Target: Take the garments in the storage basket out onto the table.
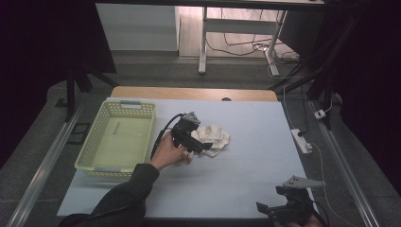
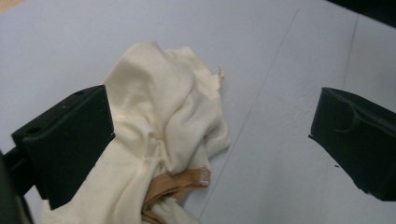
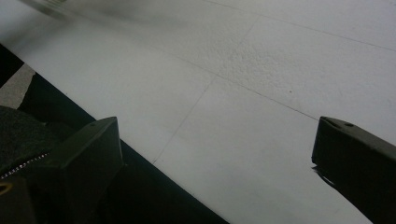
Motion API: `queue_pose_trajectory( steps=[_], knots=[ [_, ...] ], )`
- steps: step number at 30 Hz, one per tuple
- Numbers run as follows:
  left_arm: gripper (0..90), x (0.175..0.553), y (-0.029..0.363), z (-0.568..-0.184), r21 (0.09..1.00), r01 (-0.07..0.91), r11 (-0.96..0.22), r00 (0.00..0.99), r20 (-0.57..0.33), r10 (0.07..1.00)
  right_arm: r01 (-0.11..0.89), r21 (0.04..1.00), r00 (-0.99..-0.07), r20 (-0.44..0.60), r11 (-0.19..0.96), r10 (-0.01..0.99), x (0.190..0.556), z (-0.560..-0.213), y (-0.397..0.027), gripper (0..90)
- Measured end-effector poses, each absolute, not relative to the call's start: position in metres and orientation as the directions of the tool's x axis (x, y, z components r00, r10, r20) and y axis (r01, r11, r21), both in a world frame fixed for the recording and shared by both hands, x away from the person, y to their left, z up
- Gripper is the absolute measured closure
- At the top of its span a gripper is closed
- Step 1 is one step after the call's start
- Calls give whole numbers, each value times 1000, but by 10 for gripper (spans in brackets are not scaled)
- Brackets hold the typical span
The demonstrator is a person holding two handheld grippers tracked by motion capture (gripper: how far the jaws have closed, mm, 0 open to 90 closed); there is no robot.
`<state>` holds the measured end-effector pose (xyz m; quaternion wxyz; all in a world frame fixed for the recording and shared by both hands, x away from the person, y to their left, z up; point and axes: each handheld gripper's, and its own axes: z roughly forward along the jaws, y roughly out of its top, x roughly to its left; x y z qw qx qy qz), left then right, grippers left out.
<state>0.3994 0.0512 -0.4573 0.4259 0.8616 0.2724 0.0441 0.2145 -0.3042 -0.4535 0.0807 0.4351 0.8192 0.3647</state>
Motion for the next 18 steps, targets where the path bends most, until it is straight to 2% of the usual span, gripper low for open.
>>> queue_pose_trajectory(
  steps=[18],
  knots=[
    [0,372,66,-436,799,403,-447,865,-173,470,650,670,-612,182,359,770,214,-453,-304,17]
  ],
)
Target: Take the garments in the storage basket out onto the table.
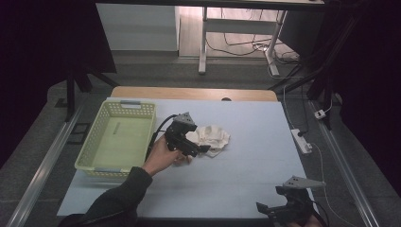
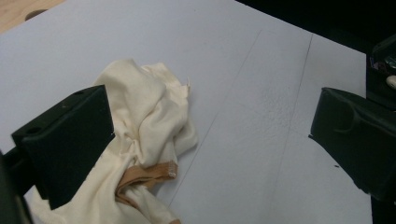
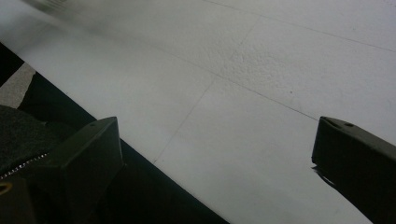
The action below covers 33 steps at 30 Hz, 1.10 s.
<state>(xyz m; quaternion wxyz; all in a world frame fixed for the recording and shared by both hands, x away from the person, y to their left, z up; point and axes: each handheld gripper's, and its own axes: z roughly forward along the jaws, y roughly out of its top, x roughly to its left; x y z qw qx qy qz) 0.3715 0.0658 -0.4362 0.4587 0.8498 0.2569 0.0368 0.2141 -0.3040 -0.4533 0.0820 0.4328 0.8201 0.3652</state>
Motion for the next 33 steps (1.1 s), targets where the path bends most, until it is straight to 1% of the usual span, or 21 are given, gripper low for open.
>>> queue_pose_trajectory(
  steps=[17,33],
  knots=[
    [0,347,101,-434,807,435,-400,849,-218,482,649,671,-613,183,357,769,214,-453,-304,17],
    [0,317,135,-431,813,449,-371,833,-231,502,645,671,-617,176,365,767,213,-453,-303,17]
  ],
)
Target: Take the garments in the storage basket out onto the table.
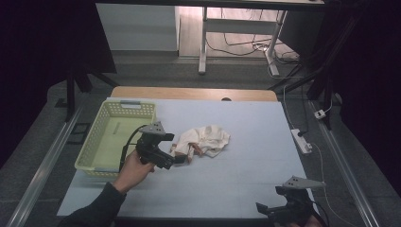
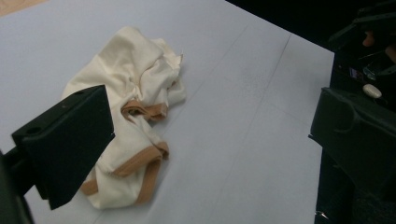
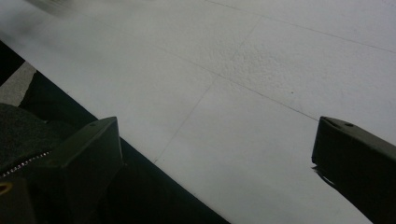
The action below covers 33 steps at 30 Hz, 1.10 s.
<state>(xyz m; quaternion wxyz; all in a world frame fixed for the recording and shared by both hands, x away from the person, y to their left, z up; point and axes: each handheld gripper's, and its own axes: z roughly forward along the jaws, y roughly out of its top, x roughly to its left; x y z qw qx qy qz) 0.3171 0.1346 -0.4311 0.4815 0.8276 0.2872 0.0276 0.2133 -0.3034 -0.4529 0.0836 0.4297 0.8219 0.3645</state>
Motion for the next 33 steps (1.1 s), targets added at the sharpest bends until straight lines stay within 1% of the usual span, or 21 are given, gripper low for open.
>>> queue_pose_trajectory(
  steps=[11,17,27,33],
  knots=[
    [0,297,165,-430,819,476,-322,806,-259,532,641,671,-621,170,371,765,213,-453,-302,17],
    [0,287,180,-431,821,482,-307,792,-258,552,641,671,-622,170,373,764,213,-453,-302,17],
    [0,267,205,-438,812,504,-294,763,-260,591,639,671,-623,165,376,765,213,-453,-302,17],
    [0,251,226,-443,811,525,-257,734,-278,620,639,671,-622,163,376,766,213,-453,-301,17]
  ],
)
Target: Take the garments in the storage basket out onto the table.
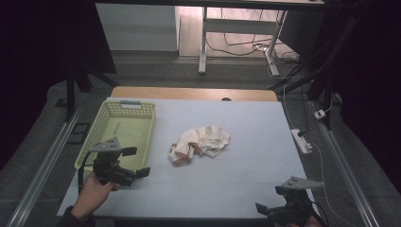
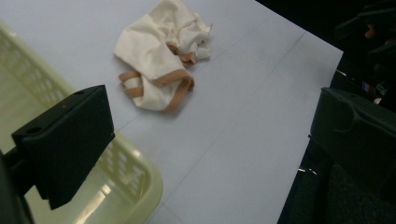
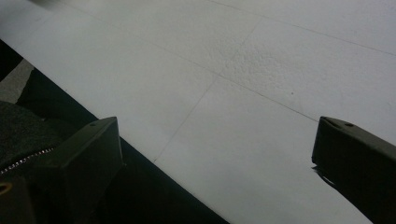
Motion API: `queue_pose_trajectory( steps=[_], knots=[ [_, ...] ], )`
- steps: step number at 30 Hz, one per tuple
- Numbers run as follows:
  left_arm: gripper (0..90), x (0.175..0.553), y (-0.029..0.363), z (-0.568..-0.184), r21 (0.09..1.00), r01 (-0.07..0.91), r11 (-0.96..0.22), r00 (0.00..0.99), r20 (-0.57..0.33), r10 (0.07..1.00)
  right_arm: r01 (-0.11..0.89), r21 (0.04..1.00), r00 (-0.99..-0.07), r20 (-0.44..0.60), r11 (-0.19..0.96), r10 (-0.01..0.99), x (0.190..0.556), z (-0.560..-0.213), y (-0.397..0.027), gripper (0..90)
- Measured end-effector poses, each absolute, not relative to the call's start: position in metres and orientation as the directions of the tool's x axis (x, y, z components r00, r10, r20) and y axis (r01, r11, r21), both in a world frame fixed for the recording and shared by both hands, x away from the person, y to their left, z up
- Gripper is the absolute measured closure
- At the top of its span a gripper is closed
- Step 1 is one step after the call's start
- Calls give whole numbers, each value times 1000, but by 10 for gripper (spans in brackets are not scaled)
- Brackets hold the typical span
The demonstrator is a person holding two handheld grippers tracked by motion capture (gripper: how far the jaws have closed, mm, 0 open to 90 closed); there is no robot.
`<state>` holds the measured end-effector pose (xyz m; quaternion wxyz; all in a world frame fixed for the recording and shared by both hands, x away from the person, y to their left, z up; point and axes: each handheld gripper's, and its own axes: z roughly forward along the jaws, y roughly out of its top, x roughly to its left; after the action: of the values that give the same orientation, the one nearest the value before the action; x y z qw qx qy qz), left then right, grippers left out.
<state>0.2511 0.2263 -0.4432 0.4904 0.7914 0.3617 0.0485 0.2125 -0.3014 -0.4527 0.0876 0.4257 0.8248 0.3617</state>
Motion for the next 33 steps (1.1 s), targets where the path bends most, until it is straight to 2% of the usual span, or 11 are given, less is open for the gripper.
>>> queue_pose_trajectory(
  steps=[21,33],
  knots=[
    [0,196,291,-466,789,601,-129,596,-335,730,634,669,-626,151,387,765,212,-453,-300,17],
    [0,178,302,-476,745,645,-169,536,-285,795,636,668,-623,151,385,767,212,-453,-300,17]
  ],
)
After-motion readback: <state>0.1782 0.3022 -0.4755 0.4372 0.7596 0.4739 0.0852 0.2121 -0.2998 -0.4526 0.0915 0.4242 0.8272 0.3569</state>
